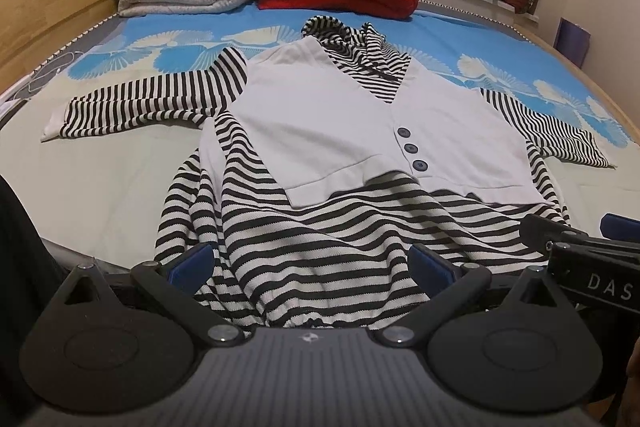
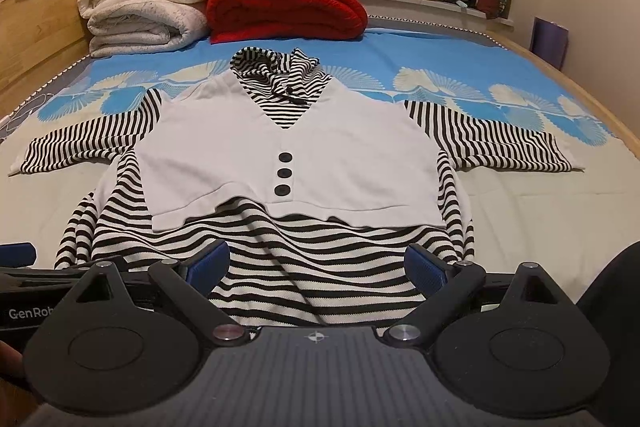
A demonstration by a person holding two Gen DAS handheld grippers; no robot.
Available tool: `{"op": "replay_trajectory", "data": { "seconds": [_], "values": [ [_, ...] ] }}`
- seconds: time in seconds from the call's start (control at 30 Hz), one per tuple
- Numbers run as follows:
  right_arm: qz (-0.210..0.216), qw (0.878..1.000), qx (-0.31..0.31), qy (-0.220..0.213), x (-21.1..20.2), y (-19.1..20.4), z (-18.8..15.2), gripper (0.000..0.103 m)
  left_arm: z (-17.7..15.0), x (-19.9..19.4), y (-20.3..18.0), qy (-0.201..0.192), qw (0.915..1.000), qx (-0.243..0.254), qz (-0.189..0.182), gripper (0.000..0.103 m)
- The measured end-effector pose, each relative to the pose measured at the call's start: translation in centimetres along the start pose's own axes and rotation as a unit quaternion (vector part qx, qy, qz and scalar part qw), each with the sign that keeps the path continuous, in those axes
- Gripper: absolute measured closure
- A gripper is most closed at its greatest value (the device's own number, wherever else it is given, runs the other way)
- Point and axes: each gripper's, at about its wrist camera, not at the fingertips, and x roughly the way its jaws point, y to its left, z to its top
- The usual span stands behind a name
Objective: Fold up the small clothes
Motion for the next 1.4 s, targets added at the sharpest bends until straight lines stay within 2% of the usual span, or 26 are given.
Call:
{"op": "replay_trajectory", "data": {
  "seconds": [1.4],
  "values": [
    [0.001,1.000,-0.001,0.000,0.16,-0.08,-0.21,0.009,-0.35,0.33,0.16,0.005,1.0000,-0.001,0.000,0.000]
  ]
}}
